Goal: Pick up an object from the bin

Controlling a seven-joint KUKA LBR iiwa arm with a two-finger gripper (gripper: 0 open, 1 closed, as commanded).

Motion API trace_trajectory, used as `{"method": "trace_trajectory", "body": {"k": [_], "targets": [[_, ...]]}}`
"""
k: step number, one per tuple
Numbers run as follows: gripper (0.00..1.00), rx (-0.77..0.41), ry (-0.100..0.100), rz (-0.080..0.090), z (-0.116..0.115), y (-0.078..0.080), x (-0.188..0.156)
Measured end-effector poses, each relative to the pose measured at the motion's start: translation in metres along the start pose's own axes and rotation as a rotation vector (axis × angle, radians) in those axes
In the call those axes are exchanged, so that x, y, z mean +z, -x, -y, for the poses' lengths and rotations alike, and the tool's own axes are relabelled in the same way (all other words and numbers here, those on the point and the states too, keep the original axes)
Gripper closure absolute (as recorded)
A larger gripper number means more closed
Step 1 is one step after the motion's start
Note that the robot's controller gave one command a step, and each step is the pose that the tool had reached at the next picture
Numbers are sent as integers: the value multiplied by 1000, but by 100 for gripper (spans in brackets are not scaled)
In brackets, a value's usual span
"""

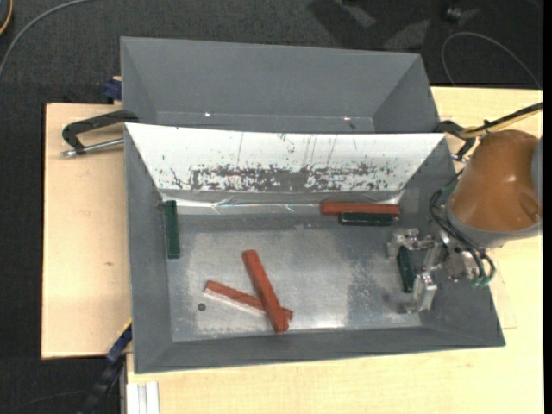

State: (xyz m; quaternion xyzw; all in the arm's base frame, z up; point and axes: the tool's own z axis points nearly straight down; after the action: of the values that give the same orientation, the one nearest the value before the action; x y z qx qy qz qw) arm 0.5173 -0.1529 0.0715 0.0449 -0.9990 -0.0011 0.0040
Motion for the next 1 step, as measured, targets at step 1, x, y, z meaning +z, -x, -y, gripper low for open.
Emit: {"method": "trace_trajectory", "body": {"k": [1], "targets": [[0, -241, -3, 7, -6, -24, -22]]}}
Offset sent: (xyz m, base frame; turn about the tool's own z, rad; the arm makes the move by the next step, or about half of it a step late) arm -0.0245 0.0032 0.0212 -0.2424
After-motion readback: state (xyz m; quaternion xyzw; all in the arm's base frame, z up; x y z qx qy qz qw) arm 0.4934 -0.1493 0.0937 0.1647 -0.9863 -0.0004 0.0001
